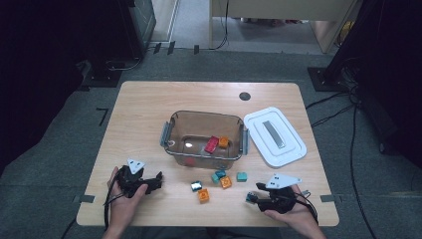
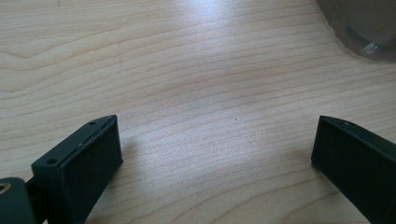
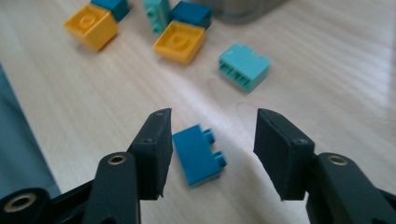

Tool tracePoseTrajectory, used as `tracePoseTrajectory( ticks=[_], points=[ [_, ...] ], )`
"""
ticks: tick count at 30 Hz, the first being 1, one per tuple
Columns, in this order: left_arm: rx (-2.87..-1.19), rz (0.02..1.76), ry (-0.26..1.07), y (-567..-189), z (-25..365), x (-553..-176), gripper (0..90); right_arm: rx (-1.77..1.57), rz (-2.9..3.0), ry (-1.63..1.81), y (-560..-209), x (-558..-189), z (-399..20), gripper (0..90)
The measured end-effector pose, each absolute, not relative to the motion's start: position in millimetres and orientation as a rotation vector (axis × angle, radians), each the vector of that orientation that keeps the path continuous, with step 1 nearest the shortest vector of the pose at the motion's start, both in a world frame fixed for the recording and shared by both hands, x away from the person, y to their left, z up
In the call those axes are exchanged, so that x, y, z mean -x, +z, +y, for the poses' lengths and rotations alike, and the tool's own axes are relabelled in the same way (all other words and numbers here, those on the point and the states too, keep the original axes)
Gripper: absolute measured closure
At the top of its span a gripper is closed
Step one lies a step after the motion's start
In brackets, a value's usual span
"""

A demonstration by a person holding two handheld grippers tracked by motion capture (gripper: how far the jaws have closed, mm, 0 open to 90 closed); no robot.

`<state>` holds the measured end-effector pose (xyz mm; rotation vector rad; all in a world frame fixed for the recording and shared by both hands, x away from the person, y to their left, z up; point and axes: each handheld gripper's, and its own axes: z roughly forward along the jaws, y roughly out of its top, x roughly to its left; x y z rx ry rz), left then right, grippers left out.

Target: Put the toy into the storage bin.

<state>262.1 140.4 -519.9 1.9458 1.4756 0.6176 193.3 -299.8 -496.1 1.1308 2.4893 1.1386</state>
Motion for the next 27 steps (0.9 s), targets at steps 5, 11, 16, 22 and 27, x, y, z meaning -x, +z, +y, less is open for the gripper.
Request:
tracePoseTrajectory(
  ticks=[5,11,16,22,27],
  points=[
    [-1.945,1.476,0.618,-520,140,-262,1.3,-1.096,2.526,1.096,-503,-191,-299,57.2],
    [-1.946,1.476,0.618,-520,140,-262,1.3,-1.062,2.555,1.057,-509,-191,-296,59.8],
    [-1.946,1.476,0.618,-520,140,-262,1.3,-1.062,2.539,1.047,-510,-191,-296,66.3],
    [-1.946,1.476,0.618,-520,140,-262,1.3,-1.044,2.521,1.014,-509,-191,-295,67.7],
    [-1.946,1.476,0.618,-520,140,-262,1.3,-1.072,2.504,1.002,-508,-193,-295,67.9]
  ],
)
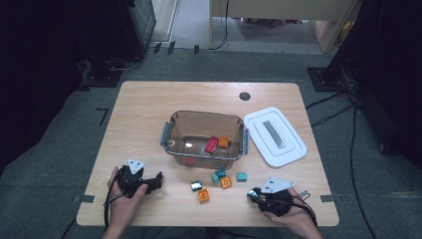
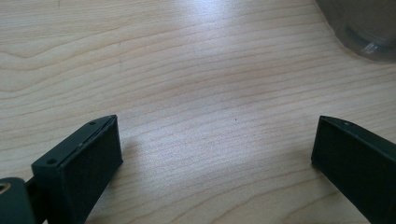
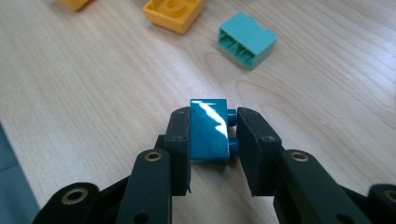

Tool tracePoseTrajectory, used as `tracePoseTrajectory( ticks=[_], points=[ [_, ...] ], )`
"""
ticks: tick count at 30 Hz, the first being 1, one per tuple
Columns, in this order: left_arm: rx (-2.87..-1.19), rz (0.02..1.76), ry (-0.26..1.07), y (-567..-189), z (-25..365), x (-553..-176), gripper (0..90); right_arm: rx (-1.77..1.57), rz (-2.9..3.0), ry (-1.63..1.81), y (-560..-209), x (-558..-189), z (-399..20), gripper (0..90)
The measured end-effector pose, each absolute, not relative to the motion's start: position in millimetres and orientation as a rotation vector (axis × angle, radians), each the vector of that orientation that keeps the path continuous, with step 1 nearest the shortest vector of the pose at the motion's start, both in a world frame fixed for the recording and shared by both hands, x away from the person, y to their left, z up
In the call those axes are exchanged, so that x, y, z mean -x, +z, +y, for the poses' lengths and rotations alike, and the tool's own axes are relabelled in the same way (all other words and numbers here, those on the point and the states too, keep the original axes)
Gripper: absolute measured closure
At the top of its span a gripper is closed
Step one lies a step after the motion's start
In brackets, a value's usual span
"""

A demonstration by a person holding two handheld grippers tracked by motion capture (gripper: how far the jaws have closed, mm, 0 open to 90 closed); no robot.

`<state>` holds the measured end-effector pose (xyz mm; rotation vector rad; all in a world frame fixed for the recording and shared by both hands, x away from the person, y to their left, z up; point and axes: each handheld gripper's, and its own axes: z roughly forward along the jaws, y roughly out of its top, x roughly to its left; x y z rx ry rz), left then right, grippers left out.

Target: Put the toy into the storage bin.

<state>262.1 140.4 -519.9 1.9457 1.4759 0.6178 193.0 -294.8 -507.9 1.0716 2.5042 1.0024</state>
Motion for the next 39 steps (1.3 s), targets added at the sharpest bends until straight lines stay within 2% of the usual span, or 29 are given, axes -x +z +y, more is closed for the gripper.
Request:
tracePoseTrajectory(
  ticks=[22,39],
  points=[
    [-1.946,1.476,0.618,-520,140,-262,1.3,-1.227,2.387,1.021,-494,-204,-311,68.1],
    [-1.946,1.476,0.618,-520,140,-262,1.3,-1.272,2.336,1.049,-448,-234,-322,68.1]
  ],
)
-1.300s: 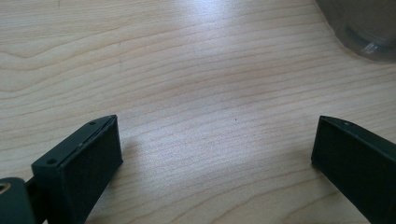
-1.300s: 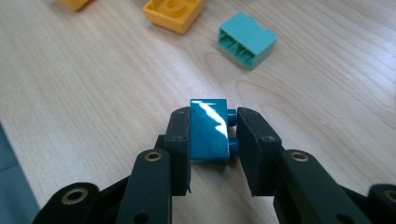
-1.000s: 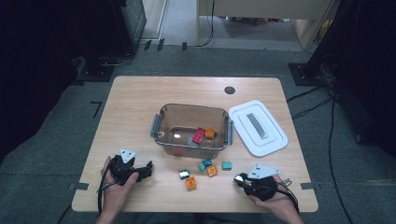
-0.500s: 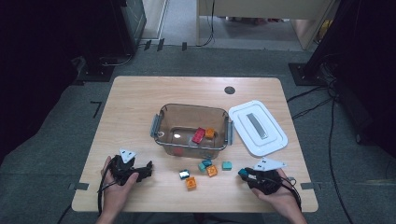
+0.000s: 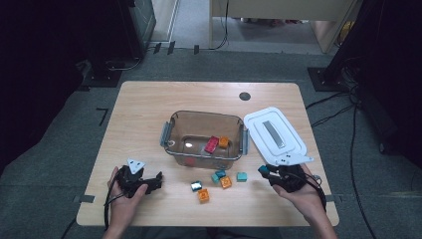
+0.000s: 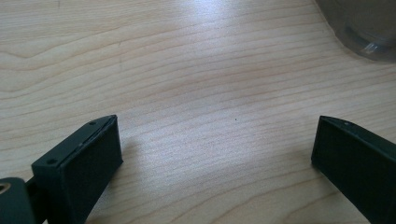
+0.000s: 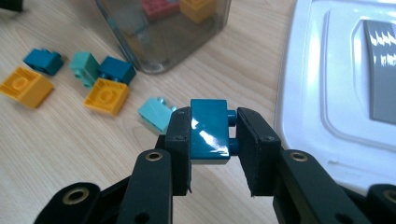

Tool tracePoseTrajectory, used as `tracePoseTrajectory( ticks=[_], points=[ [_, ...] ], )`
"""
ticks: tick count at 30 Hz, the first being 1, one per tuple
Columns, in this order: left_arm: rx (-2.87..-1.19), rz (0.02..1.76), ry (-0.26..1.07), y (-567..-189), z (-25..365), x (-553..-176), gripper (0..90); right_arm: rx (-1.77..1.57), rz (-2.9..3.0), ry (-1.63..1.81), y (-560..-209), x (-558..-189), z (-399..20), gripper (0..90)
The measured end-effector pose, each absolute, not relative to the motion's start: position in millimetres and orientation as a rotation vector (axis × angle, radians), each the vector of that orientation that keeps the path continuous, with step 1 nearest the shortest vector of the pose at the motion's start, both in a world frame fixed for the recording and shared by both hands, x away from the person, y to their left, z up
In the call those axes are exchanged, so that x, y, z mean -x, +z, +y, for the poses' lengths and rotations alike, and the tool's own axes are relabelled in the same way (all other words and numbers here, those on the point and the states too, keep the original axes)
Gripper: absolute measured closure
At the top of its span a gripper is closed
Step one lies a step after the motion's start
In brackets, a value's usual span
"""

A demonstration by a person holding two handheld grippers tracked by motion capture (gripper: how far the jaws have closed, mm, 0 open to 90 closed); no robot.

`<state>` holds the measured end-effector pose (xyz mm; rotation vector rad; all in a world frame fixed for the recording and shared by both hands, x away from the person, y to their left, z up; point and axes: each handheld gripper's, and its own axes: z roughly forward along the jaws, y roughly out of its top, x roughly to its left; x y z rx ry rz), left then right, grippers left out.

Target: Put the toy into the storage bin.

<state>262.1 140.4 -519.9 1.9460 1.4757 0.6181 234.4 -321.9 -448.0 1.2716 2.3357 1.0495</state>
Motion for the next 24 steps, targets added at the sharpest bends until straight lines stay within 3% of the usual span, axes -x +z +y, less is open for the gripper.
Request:
tracePoseTrajectory(
  ticks=[24],
  points=[
    [-1.945,1.477,0.616,-520,140,-262,1.3,-1.173,2.303,1.167,-366,-273,-299,68.2]
  ],
)
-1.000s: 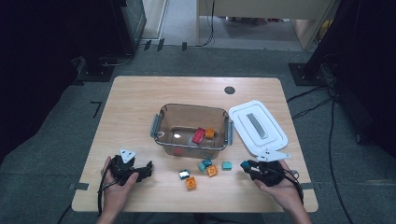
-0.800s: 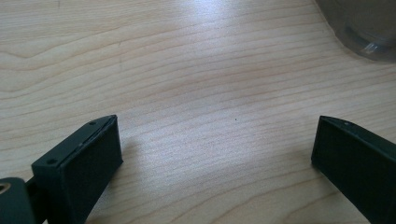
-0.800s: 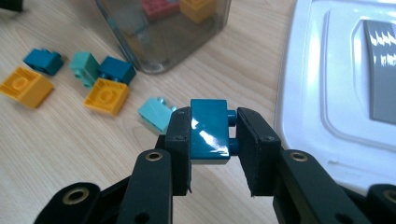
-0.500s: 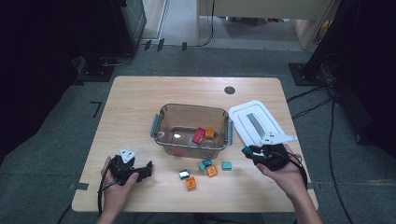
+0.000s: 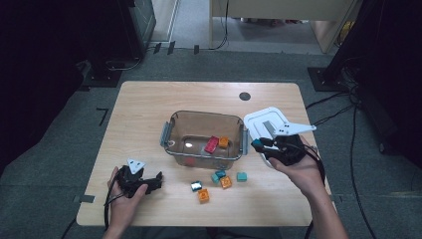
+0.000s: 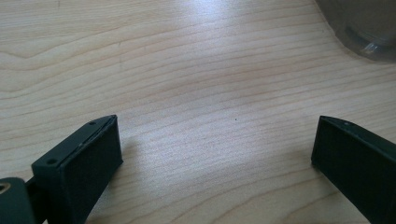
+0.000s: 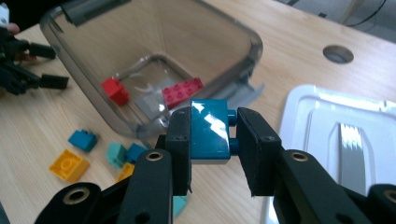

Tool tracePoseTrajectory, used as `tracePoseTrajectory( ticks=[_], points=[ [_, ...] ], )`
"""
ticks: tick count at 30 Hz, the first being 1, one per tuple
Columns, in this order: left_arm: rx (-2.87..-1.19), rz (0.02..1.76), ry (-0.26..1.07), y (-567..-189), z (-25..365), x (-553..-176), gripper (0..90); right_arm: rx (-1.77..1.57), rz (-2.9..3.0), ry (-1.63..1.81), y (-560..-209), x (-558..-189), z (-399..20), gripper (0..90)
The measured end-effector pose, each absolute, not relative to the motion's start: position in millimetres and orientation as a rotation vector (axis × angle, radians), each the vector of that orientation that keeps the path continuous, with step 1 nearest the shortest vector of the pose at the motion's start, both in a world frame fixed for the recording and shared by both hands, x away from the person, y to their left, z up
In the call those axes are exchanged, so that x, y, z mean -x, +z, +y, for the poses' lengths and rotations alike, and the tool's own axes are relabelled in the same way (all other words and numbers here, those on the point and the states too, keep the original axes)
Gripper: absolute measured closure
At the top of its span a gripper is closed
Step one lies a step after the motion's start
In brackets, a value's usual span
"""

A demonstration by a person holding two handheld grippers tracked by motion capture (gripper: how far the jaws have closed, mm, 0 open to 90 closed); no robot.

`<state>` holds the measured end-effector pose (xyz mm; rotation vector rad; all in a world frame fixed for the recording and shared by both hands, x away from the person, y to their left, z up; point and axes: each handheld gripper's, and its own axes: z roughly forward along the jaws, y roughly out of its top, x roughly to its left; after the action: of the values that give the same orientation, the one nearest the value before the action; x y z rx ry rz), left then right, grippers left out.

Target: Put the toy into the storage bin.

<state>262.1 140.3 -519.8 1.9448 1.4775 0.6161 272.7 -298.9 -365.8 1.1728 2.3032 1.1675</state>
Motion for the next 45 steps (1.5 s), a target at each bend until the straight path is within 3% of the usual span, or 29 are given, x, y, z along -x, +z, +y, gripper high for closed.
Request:
tracePoseTrajectory(
  ticks=[12,30,45],
  points=[
    [-1.944,1.477,0.617,-520,140,-262,1.3,-1.065,2.362,1.201,-349,-290,-251,68.2],
    [-1.946,1.474,0.618,-520,140,-262,1.3,-1.094,2.435,1.148,-371,-311,-218,66.8],
    [-1.945,1.474,0.619,-520,140,-262,1.3,-1.105,2.402,1.215,-367,-303,-230,38.0]
  ],
)
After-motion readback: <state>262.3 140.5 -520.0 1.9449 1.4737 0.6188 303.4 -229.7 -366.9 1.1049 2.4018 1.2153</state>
